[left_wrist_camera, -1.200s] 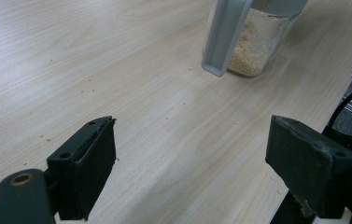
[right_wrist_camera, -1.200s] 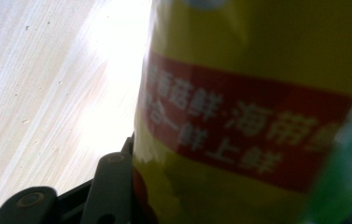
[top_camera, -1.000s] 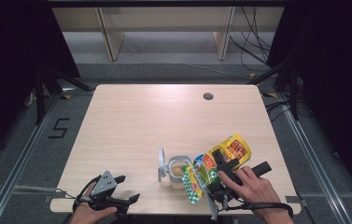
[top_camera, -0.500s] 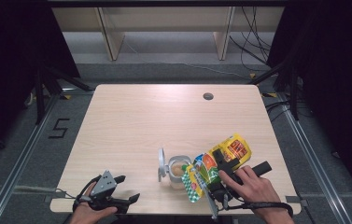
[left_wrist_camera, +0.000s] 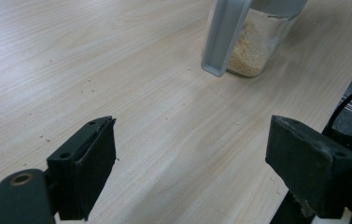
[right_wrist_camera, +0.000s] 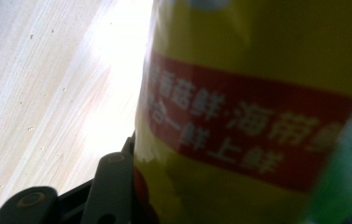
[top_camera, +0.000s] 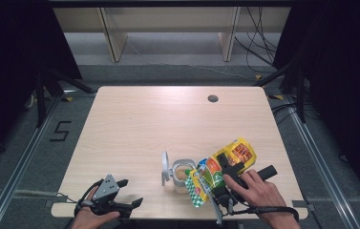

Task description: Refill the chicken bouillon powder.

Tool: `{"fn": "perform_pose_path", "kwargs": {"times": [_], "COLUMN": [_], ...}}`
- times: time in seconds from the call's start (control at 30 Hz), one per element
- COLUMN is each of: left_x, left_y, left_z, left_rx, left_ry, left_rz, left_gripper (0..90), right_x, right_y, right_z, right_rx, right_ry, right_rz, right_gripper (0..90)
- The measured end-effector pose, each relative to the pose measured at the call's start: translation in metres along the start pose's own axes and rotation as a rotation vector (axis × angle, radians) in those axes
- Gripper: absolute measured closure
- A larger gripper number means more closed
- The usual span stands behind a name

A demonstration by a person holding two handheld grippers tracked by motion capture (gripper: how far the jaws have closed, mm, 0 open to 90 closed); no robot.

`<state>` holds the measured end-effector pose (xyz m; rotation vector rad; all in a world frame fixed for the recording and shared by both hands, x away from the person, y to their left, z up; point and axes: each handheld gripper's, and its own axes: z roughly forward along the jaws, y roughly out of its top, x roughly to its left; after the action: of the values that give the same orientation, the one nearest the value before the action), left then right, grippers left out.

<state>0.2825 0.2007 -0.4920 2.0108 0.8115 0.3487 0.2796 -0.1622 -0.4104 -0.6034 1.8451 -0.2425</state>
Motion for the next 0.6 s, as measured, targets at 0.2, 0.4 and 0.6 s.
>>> {"fn": "perform_pose_path", "kwargs": {"times": [0.2, 0.4, 0.6], "left_x": [-0.0006, -0.0002, -0.0007], "left_y": [-0.0004, -0.0005, -0.0003], "left_z": [0.0008, 0.0, 0.0005], "left_rx": [-0.01, -0.007, -0.013], "left_ry": [-0.001, 0.0, 0.001], "left_rz": [-0.016, -0.011, -0.019], "left_gripper": [15.4, 15.4, 15.4], "right_x": [0.0008, 0.0004, 0.0001], "right_y": [0.0003, -0.0001, 0.0], "right_z": [0.0004, -0.0002, 0.0], "right_rx": [-0.005, -0.004, -0.011], "right_ry": [0.0, -0.002, -0.002], "right_rz": [0.012, 0.01, 0.008], "right_gripper": [57.6, 57.6, 57.6]}}
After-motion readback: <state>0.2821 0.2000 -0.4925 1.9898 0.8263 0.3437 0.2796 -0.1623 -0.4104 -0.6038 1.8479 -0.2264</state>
